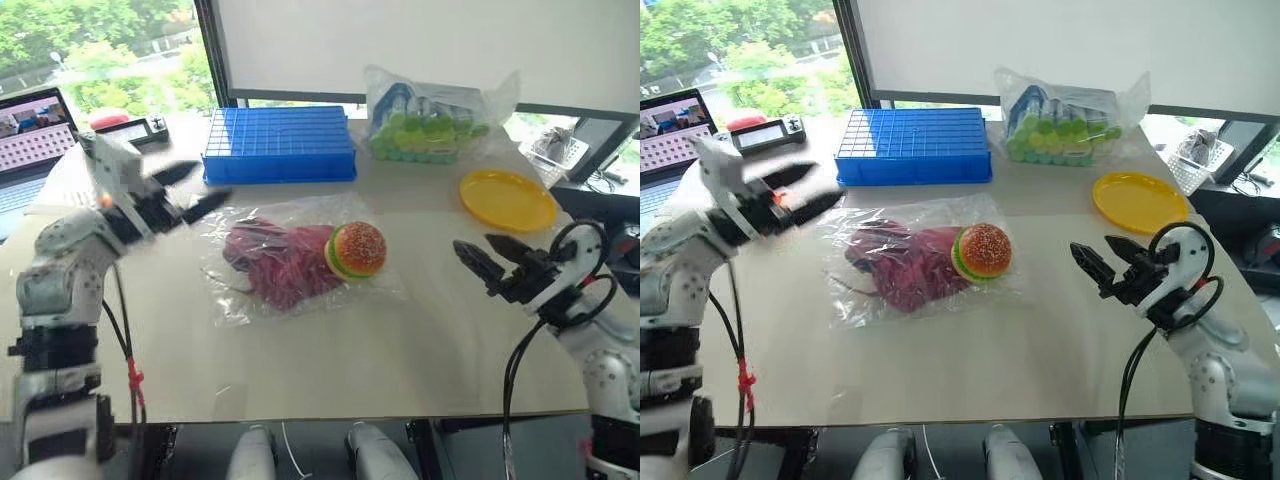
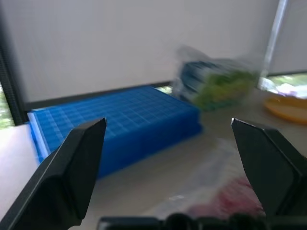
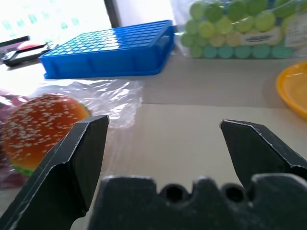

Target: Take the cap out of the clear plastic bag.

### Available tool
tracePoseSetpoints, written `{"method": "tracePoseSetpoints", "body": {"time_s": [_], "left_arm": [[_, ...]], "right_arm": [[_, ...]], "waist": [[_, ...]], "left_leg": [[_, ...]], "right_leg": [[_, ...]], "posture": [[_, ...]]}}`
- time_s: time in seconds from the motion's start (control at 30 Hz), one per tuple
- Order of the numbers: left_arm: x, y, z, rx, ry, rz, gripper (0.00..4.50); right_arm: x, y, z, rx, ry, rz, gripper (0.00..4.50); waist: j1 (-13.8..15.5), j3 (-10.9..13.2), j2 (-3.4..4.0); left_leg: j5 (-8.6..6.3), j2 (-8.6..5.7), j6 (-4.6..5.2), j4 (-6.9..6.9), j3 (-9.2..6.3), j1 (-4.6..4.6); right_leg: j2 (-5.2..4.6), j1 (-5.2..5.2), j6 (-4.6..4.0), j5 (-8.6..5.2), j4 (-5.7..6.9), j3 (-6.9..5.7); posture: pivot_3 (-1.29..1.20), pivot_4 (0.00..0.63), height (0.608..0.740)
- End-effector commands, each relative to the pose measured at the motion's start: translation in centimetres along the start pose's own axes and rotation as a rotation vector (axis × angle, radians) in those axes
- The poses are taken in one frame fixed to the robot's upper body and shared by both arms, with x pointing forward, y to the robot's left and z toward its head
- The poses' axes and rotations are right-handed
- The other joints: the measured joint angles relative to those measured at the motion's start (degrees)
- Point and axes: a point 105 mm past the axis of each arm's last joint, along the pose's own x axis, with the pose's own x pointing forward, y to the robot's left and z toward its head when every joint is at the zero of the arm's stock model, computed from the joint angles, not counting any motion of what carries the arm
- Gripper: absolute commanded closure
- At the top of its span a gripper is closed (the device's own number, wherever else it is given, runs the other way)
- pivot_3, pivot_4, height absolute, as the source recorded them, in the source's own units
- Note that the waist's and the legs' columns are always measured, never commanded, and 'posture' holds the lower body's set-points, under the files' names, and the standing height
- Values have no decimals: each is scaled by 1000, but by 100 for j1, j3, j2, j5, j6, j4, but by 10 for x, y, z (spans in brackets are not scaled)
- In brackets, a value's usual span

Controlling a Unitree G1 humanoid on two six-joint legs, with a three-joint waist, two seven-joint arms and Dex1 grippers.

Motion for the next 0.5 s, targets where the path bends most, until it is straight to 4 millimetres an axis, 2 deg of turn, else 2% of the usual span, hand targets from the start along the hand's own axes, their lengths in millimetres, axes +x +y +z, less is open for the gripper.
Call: {"method": "tracePoseSetpoints", "body": {"time_s": [0.03, 0.07, 0.13, 0.2, 0.23, 0.33, 0.4, 0.5], "left_arm": [[-2, -35, -6, -11, 119, -198, 32], [-3, -36, -8, -12, 129, -205, 32], [-1, -38, -13, 6, 152, -223, 32], [4, -36, -14, 19, 148, -222, 32], [7, -35, -12, 21, 135, -222, 32], [12, -37, -10, 22, 117, -235, 32], [13, -38, -11, 21, 116, -238, 32], [14, -39, -12, 23, 118, -235, 32]], "right_arm": [[5, 30, 13, -49, 51, 210, 0], [6, 34, 14, -63, 70, 244, 0], [18, 58, 16, -119, 120, 400, 0], [33, 76, 16, -181, 160, 519, 0], [43, 79, 14, -221, 170, 541, 0], [70, 73, 7, -281, 198, 548, 0], [85, 61, -1, -311, 228, 526, 0], [101, 49, -12, -335, 269, 507, 0]], "waist": [[-12, 4, 3], [-10, 7, -4], [-13, 13, -9], [-24, 16, -10], [-47, 17, -9], [-35, 21, -13], [-15, 22, -14], [41, 22, -14]], "left_leg": [[0, 0, 0, 2, 0, 13], [0, 0, 1, 2, 0, 23], [3, 1, 3, 12, -6, 26], [3, -1, 4, 25, -5, 23], [3, 0, 4, 27, -5, 23], [3, 3, 5, 23, -4, 20], [3, 2, 5, 19, -5, 11], [-5, 2, 14, 19, -4, -22]], "right_leg": [[0, 9, 11, -9, 4, 0], [0, 15, 19, -17, 4, -1], [2, 18, 19, -20, 4, -5], [1, 19, 20, -20, 3, -1], [2, 19, 20, -20, 3, -1], [6, 11, 20, -19, 3, 0], [6, 5, 16, -22, 2, -1], [5, -22, 4, -24, 1, -3]], "posture": [[0, 150, 713], [0, 150, 713], [0, 150, 713], [0, 150, 713], [0, 150, 713], [0, 150, 713], [0, 150, 713], [0, 150, 713]]}}
